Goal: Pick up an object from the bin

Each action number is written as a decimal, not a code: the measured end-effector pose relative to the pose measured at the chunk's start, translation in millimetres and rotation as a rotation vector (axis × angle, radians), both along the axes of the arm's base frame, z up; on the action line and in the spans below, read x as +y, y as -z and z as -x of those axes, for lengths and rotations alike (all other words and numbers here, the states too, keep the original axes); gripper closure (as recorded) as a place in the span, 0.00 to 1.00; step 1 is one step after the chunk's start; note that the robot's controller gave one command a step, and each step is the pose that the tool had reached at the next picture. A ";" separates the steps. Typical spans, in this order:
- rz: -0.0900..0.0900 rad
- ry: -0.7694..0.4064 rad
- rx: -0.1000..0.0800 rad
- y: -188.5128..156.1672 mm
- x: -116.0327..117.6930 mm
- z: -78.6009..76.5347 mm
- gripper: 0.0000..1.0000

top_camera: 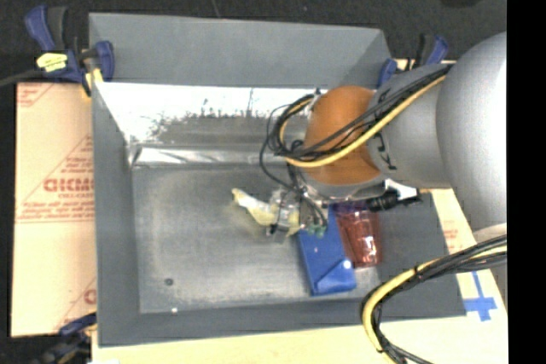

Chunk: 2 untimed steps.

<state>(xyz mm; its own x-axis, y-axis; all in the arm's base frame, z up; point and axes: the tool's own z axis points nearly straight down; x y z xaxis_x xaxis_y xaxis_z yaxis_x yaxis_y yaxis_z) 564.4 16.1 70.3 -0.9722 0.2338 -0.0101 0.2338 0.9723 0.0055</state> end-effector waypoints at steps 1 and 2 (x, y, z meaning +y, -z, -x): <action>0.000 0.001 -0.001 -3.0 -0.1 0.1 1.00; -0.001 0.001 -0.003 -8.1 -0.1 -0.3 1.00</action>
Offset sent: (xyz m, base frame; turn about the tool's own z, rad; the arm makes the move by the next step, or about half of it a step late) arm -0.0003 0.0001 0.0025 0.0005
